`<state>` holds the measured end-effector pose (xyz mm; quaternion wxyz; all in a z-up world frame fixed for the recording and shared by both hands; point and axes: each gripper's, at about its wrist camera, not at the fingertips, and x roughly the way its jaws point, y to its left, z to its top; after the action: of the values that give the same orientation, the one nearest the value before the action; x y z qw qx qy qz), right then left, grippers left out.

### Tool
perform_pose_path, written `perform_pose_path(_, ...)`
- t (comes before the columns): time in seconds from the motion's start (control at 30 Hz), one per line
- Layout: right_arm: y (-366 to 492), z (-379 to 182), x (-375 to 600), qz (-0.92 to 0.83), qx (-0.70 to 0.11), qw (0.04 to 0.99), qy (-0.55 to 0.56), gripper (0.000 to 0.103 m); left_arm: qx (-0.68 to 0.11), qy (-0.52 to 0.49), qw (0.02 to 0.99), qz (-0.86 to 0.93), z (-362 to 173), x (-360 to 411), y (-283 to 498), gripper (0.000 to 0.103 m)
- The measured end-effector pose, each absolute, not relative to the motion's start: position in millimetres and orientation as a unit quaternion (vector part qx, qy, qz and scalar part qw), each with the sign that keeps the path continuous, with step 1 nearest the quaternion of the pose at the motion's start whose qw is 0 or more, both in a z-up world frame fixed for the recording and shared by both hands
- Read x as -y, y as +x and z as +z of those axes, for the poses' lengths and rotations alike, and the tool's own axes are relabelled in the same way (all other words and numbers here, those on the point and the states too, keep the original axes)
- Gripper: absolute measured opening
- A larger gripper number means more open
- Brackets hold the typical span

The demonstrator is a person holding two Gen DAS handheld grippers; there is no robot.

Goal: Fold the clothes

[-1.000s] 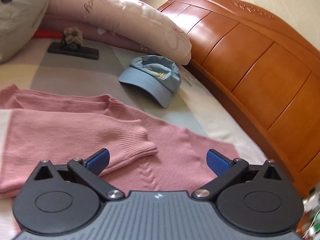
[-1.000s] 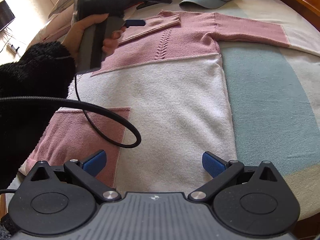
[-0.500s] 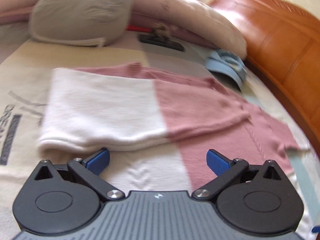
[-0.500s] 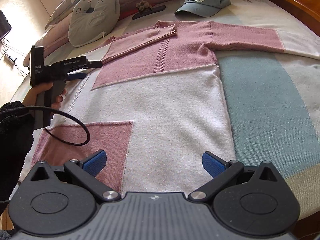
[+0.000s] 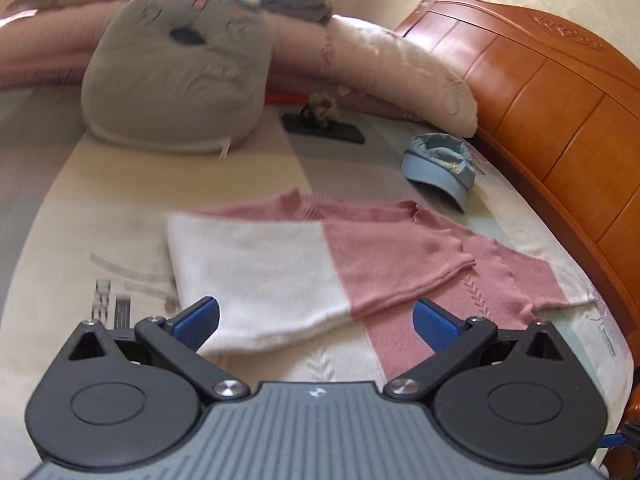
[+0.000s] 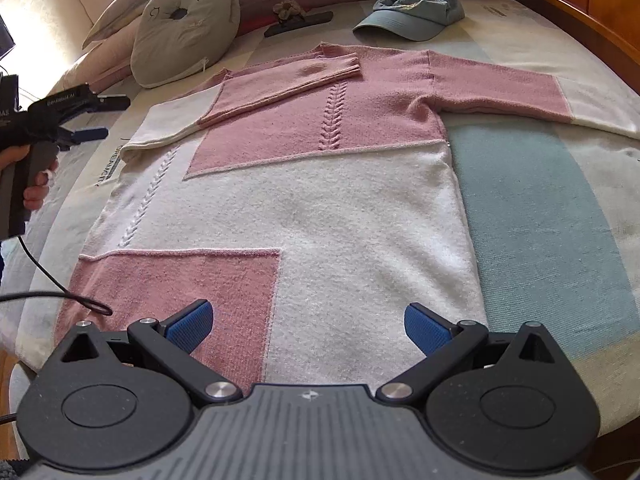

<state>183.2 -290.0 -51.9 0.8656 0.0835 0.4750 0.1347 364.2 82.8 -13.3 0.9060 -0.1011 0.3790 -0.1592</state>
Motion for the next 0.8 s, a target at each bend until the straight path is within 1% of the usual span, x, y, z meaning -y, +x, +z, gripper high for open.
perform_pose_path(0.07,184.0,-51.2,286.3,0.137,-0.474,0.865,0.086,0.103,-0.382,-0.106,0.902,-0.172,-14.7,-80.9,377.8,0.102)
perform_pose_path(0.13,185.3,-52.0,282.9,0.139,-0.475,0.864,0.093,0.103,-0.395,-0.121,0.893,-0.180,-33.4,-77.8,389.7,0.102)
perform_pose_path(0.23,185.1,-52.6,280.4,0.144,-0.474,0.863,0.102,0.103,-0.428,-0.114,0.883,-0.159,-71.5,-74.3,397.0,0.102)
perform_pose_path(0.3,185.5,-51.9,281.2,0.145,-0.472,0.863,0.106,0.103,-0.420,-0.096,0.889,-0.156,-88.2,-78.0,389.5,0.102)
perform_pose_path(0.43,198.5,-47.5,287.1,0.166,-0.459,0.864,0.125,0.103,-0.383,-0.024,0.912,-0.147,-74.7,-66.2,355.0,0.102)
perform_pose_path(0.5,215.1,-42.3,289.1,0.189,-0.441,0.866,0.143,0.103,-0.357,0.043,0.921,-0.149,-63.8,-53.3,333.6,0.102)
perform_pose_path(0.63,267.7,-39.1,289.8,0.241,-0.400,0.862,0.197,0.103,-0.338,0.149,0.912,-0.178,-57.8,-31.1,302.1,0.102)
perform_pose_path(0.73,317.6,-48.8,292.5,0.260,-0.393,0.842,0.261,0.103,-0.347,0.182,0.901,-0.188,-57.2,-23.8,291.9,0.102)
perform_pose_path(0.8,349.2,-58.0,294.0,0.257,-0.391,0.833,0.294,0.103,-0.351,0.182,0.897,-0.195,-57.0,-24.6,288.4,0.102)
